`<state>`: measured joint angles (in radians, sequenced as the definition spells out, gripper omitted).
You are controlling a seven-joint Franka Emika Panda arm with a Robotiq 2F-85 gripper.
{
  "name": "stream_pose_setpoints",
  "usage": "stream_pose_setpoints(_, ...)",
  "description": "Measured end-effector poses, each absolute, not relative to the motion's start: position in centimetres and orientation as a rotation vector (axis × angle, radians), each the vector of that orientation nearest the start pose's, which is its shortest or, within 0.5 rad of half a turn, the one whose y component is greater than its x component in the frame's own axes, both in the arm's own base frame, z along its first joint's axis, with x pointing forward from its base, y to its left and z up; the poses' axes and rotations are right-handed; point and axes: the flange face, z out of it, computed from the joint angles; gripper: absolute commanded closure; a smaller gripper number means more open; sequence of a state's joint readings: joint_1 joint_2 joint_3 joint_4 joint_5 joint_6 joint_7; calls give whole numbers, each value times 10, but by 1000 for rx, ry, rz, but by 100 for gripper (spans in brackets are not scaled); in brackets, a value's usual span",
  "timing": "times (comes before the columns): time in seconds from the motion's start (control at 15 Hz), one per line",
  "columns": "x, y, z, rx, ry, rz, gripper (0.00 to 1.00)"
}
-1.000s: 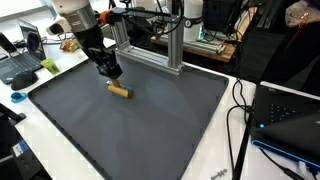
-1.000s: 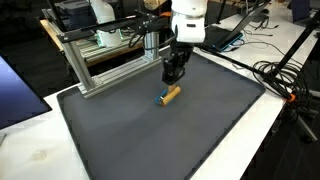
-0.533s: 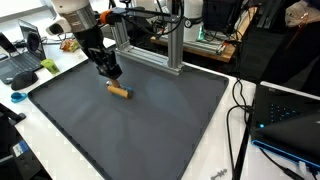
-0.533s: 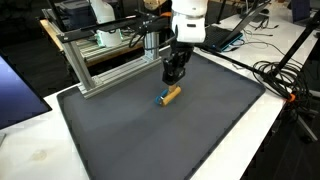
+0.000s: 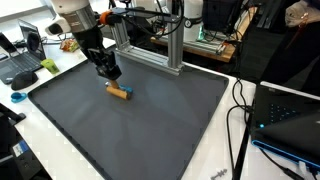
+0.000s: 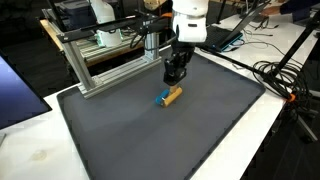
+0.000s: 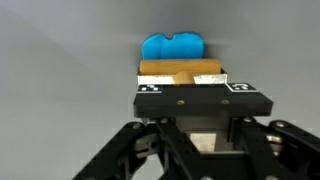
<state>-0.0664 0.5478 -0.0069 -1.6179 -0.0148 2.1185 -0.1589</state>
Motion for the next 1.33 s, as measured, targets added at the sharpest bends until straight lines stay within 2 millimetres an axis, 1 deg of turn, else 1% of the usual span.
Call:
stream_pose_setpoints(0.93, 683, -49, 301, -3142, -203, 170, 78)
stream_pose_setpoints(1.33, 681, -49, 300, -3141, -242, 213, 78)
